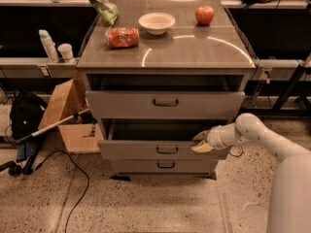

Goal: Open middle drawer

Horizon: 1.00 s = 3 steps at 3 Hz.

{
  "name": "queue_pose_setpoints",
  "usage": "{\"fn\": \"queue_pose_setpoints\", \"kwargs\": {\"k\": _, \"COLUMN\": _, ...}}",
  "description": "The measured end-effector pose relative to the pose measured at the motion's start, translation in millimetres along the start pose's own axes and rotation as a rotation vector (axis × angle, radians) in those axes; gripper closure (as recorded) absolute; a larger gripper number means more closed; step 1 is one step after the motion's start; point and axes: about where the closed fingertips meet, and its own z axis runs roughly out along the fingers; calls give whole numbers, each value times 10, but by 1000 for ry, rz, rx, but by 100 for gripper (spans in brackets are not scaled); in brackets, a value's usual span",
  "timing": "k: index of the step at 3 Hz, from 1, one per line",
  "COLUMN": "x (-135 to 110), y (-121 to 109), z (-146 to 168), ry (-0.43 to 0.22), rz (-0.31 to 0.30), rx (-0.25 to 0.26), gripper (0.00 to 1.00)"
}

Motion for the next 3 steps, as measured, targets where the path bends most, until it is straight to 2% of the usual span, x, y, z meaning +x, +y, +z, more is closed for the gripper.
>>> {"fn": "queue_pose_setpoints", "kwargs": {"k": 1, "x": 0, "y": 2, "z": 1, "ry": 0, "rz": 0, "rx": 0, "gripper": 100}}
{"fn": "queue_pose_setpoints", "kwargs": {"k": 2, "x": -17, "y": 23, "z": -18, "ry": -3, "rz": 1, "rx": -2, "gripper": 100}}
{"fn": "queue_pose_setpoints", "kwargs": {"k": 3, "x": -17, "y": 139, "z": -66, "ry": -16, "rz": 4, "rx": 0, "gripper": 100}}
